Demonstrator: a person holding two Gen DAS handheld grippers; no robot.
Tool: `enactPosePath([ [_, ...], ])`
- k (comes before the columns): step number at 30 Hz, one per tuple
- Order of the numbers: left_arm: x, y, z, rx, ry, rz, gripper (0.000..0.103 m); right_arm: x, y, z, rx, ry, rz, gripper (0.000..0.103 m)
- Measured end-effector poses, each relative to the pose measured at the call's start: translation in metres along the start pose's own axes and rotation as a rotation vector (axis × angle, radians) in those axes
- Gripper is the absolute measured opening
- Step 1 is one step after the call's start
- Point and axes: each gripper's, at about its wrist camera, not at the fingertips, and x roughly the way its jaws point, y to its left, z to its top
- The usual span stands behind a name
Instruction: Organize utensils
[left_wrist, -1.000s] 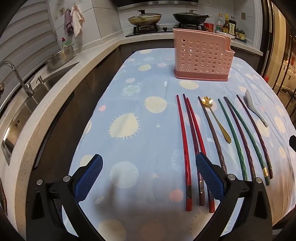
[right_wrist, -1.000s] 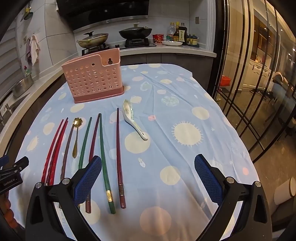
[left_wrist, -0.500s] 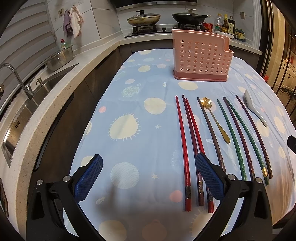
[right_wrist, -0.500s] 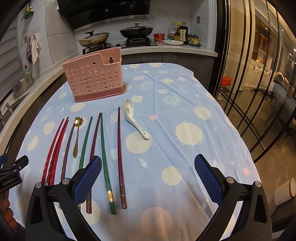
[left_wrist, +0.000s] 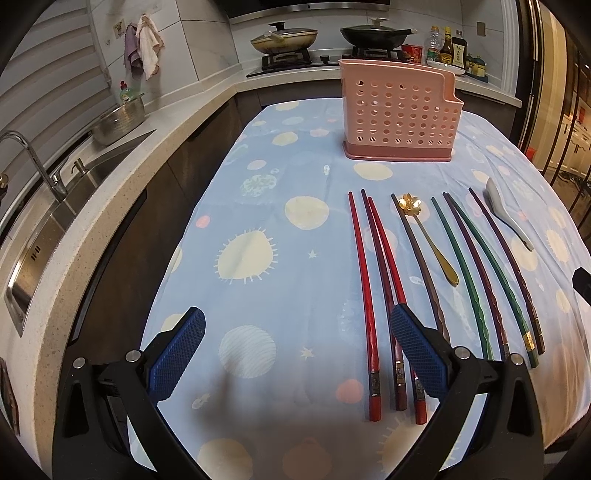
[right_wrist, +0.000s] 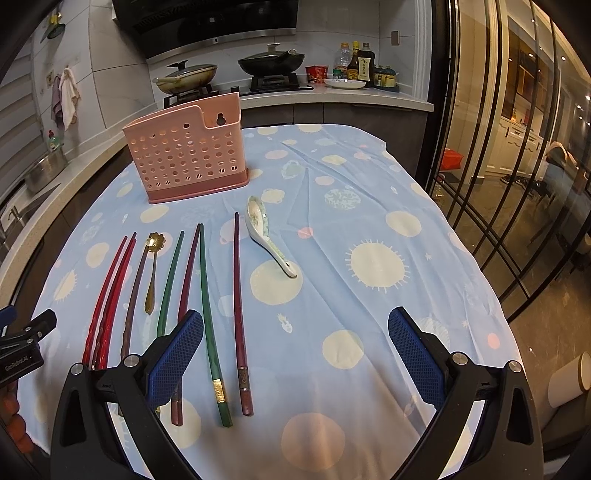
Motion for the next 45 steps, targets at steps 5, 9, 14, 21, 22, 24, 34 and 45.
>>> enactPosePath([
  [5, 0.0, 0.0, 0.0, 0.001, -0.003, 0.002, 0.096, 0.0, 0.0, 0.0, 0.005, -0.001, -0.004, 0.096],
  [9, -0.002, 0.0, 0.0, 0.001, -0.004, 0.001, 0.096, -0.002, 0.0, 0.0, 0.004, -0.004, -0.005, 0.096],
  [14, -0.007, 0.004, -0.002, -0.007, -0.007, -0.015, 0.096, -0.007, -0.001, 0.001, 0.004, -0.012, -0.006, 0.096],
  [21, -0.02, 0.006, -0.003, -0.011, -0.024, -0.036, 0.096, -0.021, -0.002, -0.001, -0.001, -0.034, -0.012, 0.096],
  [22, -0.021, 0.006, -0.003, -0.009, -0.026, -0.037, 0.096, -0.021, -0.001, -0.002, -0.002, -0.033, -0.011, 0.096],
  [24, -0.024, 0.004, -0.003, -0.006, -0.029, -0.041, 0.096, -0.022, -0.001, -0.003, -0.004, -0.03, -0.008, 0.096],
  [34, -0.032, 0.002, -0.004, -0.004, -0.042, -0.053, 0.096, -0.03, -0.002, -0.004, -0.002, -0.047, -0.002, 0.096],
  [45, -0.04, -0.004, -0.005, 0.01, -0.053, -0.06, 0.096, -0.033, -0.004, -0.005, 0.0, -0.053, -0.001, 0.096],
])
